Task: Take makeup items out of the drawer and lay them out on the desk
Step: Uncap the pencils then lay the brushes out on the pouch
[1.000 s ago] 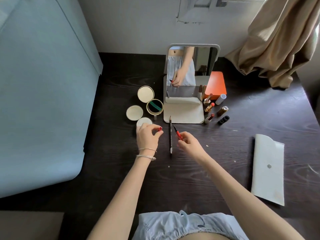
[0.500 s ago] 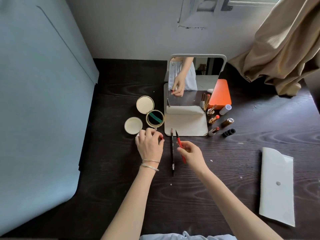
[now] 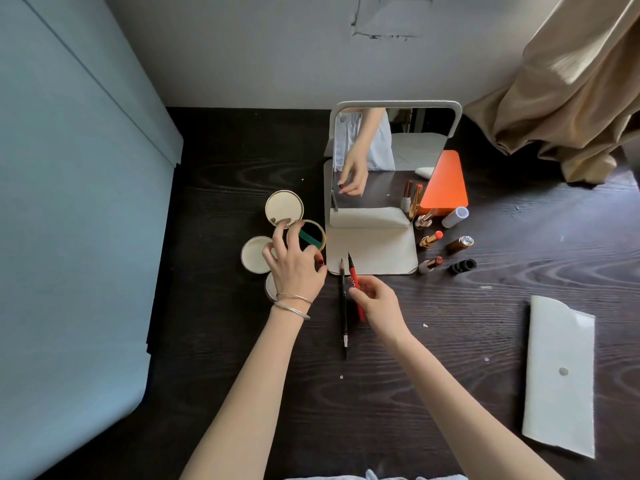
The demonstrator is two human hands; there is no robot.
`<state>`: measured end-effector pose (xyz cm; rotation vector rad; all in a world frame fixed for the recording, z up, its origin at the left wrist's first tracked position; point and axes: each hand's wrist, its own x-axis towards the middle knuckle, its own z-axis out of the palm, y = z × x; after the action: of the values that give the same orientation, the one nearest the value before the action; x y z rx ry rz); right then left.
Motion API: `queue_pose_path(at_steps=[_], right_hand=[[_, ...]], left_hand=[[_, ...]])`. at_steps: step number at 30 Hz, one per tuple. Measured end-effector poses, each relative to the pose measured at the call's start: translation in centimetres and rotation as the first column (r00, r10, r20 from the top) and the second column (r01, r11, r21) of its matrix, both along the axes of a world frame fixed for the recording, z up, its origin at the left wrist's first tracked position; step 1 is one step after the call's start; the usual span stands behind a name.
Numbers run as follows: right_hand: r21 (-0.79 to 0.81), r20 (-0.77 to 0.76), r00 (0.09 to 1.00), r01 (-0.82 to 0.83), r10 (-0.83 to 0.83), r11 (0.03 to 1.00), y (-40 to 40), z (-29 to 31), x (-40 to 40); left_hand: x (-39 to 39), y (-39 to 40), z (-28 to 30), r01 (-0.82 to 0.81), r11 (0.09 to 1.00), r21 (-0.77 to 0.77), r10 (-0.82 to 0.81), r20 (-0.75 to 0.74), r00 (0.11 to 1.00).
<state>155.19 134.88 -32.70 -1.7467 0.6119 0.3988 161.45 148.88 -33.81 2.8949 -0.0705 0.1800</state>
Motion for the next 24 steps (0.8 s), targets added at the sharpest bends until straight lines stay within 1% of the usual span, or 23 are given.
queue_pose_path(at_steps=[6,12,17,20,24], right_hand=[[-0.034,-0.003,1.0,0.015,-0.015,0.999,0.2,-0.4,0.1],[-0.067,-0.03,1.0,0.005,-0.007,0.998,0.2,-0.7,0.0],[-0.131,-0.037,0.999,-0.005,0.0,0.991,0.2,-1.0,-0.4],[-0.164,-0.052,0.999,-0.013,0.004,0.986,0.2,-1.3,-0.5],[-0.162,-0.07,0.997,-0.021,0.01,0.987,0.2,-1.4,-0.5]], left_hand=[[0.2,0.1,-0.5,0.006,1.0,0.017,-0.004,-0.084,0.996],[0.3,0.0,-0.7,-0.018,0.999,0.039,0.022,-0.115,0.993],[0.3,0.0,-0.7,-0.017,0.998,0.057,0.026,-0.166,0.986],[0.2,0.1,-0.7,-0.021,0.997,0.07,0.032,-0.165,0.986],[0.2,0.2,-0.7,-0.034,0.996,0.081,0.045,-0.135,0.99]])
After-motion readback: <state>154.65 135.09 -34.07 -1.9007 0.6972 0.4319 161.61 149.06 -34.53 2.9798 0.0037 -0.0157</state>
